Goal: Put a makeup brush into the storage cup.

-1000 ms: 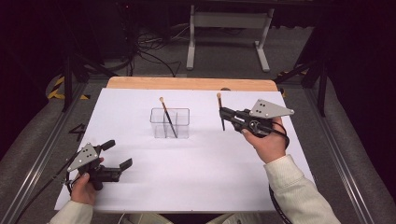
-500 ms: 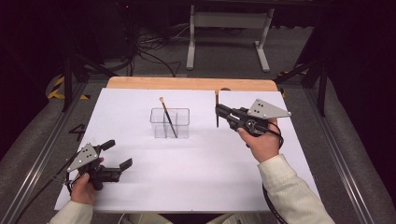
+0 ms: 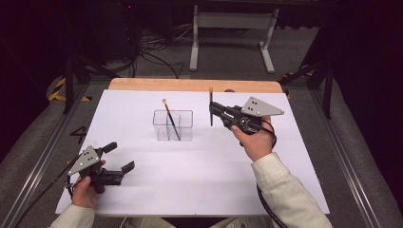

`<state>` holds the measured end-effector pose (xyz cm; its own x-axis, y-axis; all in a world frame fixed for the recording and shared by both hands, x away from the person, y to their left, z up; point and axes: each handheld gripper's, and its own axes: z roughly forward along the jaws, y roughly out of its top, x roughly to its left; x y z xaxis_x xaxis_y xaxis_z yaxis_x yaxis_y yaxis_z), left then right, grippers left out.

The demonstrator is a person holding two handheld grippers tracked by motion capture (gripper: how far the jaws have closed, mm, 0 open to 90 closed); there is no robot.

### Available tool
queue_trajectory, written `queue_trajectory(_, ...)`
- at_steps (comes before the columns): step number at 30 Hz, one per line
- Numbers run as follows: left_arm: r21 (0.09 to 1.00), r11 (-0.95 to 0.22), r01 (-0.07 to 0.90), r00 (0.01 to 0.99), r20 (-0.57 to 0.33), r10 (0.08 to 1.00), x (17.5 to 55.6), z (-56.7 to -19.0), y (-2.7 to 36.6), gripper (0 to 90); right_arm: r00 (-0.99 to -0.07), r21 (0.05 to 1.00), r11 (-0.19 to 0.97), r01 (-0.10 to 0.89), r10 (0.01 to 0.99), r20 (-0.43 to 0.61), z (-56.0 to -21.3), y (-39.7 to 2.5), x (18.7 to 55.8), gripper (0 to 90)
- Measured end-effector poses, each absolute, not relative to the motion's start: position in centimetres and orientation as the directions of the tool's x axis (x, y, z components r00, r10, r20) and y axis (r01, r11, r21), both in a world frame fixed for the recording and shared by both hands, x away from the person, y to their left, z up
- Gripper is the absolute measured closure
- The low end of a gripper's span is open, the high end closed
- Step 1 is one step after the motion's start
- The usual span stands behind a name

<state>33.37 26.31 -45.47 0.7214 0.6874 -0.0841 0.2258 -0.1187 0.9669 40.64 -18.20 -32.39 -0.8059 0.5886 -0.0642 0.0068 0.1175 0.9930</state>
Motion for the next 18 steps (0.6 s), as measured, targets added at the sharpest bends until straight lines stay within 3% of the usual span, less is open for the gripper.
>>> queue_trajectory(18, 0.967, -0.118, 0.228, 0.725, -0.087, 0.683, 33.4, -45.5, 26.3, 0.1, -0.81, 0.99, 0.137, 0.023, 0.583, -0.062, -32.7, -15.4, 42.8, 83.9)
